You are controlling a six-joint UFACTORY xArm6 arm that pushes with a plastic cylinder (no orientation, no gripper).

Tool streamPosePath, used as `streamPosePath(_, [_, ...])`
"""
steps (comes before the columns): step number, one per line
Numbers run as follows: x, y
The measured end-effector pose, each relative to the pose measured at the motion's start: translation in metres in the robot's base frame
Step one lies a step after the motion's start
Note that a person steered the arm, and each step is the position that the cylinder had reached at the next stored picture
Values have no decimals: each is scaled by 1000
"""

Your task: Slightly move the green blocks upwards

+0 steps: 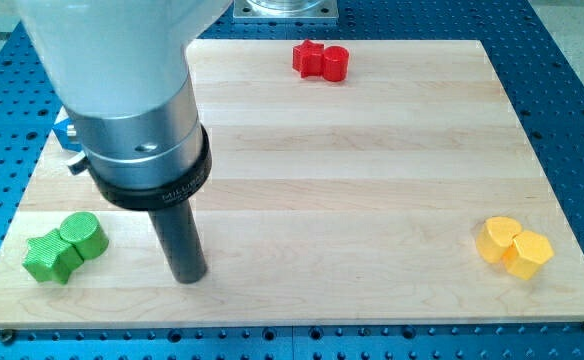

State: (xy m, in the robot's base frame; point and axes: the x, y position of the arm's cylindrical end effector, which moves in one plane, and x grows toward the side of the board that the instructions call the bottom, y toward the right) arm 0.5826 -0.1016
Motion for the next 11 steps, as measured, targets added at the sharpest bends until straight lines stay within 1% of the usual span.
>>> streamPosePath(1, [34,-32])
streamPosePath(2, [35,-48])
streamPosePath(3, [36,-81])
streamPosePath(6, [36,-91])
streamPosePath(7, [34,-117])
streamPosePath(8, [25,-117])
streamPosePath(9, [18,-98])
streamPosePath(10, [-14,-62])
streamPosePath(11, [-38,-51])
